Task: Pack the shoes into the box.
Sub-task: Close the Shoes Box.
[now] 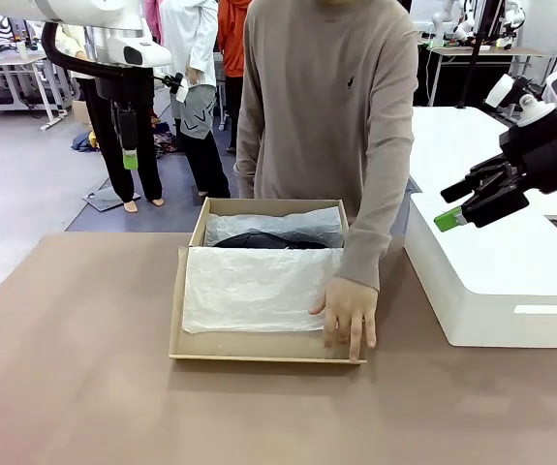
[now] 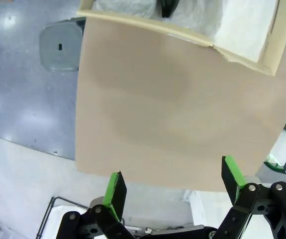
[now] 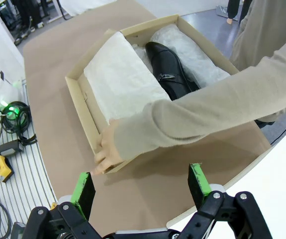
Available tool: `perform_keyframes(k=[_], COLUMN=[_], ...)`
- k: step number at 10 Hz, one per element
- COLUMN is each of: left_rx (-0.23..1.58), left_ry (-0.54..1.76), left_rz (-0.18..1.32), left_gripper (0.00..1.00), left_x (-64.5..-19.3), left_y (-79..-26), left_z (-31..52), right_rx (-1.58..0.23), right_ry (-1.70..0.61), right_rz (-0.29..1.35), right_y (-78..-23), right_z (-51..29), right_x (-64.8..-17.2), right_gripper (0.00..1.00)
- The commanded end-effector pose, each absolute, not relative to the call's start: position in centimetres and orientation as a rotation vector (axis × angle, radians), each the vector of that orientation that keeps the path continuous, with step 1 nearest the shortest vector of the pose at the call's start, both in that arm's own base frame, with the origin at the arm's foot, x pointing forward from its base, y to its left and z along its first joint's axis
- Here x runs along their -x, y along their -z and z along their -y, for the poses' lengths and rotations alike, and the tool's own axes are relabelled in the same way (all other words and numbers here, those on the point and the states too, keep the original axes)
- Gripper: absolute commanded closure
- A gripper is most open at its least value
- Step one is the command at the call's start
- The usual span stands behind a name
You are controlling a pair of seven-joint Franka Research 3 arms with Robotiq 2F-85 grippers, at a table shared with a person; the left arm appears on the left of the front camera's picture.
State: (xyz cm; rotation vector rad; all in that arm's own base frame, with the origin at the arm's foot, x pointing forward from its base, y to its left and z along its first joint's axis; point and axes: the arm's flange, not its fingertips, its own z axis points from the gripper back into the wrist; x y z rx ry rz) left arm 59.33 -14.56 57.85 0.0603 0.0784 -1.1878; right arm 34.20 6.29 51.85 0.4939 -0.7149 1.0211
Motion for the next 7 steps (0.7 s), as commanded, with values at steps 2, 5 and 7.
perform_keyframes(k=[2, 5, 7], left_rx=[-0.062, 0.051, 0.139], left_ry=[1.172, 1.386, 1.551], left_rz=[-0.078, -0.032, 0.024], left_gripper=[0.0, 0.0, 0.0], left_x=[-59.3, -58.9, -58.9], left_y=[-57.9, -57.3, -57.0], left_z=[14.3, 13.2, 11.6], right_rx=[-0.519, -0.519, -0.519], right_ry=[-1.039, -1.039, -1.039], right_rz=[0.746, 0.746, 0.746], right_y=[-51.6, -51.6, -51.6], right_z=[-6.4, -6.4, -6.4], right_x=[-34.6, -34.6, -34.6], right_gripper=[0.0, 0.0, 0.0])
